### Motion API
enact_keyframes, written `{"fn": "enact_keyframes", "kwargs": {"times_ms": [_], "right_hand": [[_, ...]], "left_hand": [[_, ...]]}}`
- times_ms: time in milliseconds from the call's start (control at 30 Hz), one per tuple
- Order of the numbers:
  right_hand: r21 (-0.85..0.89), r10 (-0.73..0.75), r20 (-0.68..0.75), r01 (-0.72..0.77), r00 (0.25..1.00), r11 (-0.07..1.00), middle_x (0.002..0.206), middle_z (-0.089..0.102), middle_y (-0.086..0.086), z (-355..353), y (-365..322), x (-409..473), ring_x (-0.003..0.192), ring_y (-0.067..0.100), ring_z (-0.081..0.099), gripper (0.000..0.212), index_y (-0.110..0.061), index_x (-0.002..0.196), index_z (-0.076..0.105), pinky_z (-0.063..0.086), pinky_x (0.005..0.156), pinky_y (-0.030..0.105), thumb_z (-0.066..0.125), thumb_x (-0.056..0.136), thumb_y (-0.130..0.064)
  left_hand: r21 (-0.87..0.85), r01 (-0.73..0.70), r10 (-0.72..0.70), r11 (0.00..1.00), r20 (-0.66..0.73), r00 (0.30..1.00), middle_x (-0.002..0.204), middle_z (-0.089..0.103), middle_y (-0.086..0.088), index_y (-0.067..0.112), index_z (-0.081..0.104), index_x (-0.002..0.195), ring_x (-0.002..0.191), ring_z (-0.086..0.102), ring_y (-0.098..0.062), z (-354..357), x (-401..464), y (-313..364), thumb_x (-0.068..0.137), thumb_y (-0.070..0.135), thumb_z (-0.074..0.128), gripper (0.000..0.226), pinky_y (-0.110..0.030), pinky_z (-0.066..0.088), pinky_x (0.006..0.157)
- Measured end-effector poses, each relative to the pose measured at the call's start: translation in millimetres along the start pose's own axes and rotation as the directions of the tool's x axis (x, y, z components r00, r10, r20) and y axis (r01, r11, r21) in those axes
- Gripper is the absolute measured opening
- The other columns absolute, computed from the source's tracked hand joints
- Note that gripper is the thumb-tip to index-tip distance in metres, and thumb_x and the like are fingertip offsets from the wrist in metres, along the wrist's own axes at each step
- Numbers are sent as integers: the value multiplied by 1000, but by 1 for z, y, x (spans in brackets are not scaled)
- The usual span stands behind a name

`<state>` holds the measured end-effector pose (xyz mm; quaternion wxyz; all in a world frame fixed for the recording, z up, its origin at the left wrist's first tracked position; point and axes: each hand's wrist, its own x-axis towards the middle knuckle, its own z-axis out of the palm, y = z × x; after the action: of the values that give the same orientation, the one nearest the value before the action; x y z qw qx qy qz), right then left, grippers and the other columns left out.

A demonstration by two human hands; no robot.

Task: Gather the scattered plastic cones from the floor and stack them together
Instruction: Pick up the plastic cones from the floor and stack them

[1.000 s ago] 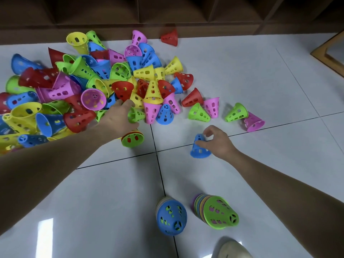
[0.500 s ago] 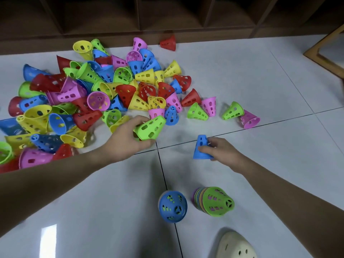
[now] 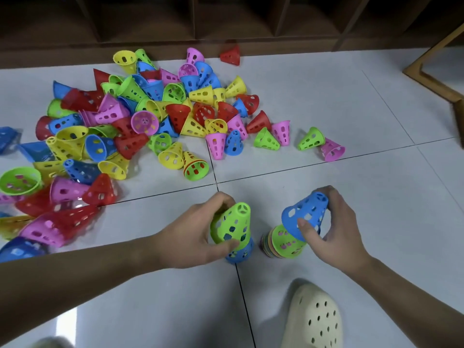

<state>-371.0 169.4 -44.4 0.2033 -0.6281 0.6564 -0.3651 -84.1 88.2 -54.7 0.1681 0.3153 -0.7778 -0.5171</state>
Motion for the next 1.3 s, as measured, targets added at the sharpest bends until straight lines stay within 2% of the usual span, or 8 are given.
{"fn": "enact_keyframes", "kwargs": {"times_ms": [100,367,600,767,867,1000,1167,1300], "right_hand": [[-47,22,30,-20,999,999,97,54,-15,0,3,-19,87,4,57,35,-27,104,48,40,76,6,62,75,-38],[-100,69,224,-47,972,994,107,51,-17,11,26,-51,100,8,57,41,-23,109,53,46,84,19,79,79,-15],[-92,123,323,-98,938,991,112,53,-19,10,37,-48,108,10,58,39,-30,112,51,49,91,30,78,84,-28],[-176,125,449,-50,885,983,115,52,-23,-11,29,-18,115,2,55,44,-35,117,50,49,97,30,68,82,-56],[-206,79,486,26,870,978,111,55,-19,-21,17,28,111,4,57,46,-30,115,55,50,94,30,65,82,-61],[-260,43,536,116,843,959,108,55,-20,-23,-8,99,104,1,57,40,-31,110,57,50,90,29,62,83,-61],[-353,66,597,188,799,916,106,57,-13,3,-26,169,95,5,60,30,-30,106,57,51,81,29,61,89,-55],[-339,102,575,123,812,933,100,58,-9,53,-20,205,85,13,60,23,-23,99,58,45,78,28,63,93,-44]], "left_hand": [[53,39,-42,998,62,997,101,62,6,23,45,115,96,64,-19,11,-3,-4,83,34,76,46,-43,54,78],[246,150,-174,958,78,982,115,64,15,38,45,117,104,61,-9,37,-7,-19,81,40,77,48,-38,53,87],[339,174,-222,925,107,969,118,64,13,34,48,119,104,59,-10,38,1,-17,81,40,78,48,-35,50,89],[388,126,-227,913,227,947,129,54,14,30,48,130,119,50,-4,7,7,-22,72,65,72,72,-22,42,102],[223,254,-259,941,-4,966,117,61,10,22,60,115,112,54,-6,-23,21,-28,91,54,64,40,-22,40,97],[149,409,-340,900,-347,874,98,64,-6,10,63,103,97,58,-26,-60,45,-60,100,41,47,35,-36,44,87],[202,610,-454,766,-502,736,134,51,-16,14,55,135,129,44,-34,-90,65,-93,101,34,53,39,-38,33,106],[288,668,-489,686,-497,717,144,43,-16,22,46,145,137,35,-37,-109,77,-116,100,41,51,49,-47,30,113]]}}
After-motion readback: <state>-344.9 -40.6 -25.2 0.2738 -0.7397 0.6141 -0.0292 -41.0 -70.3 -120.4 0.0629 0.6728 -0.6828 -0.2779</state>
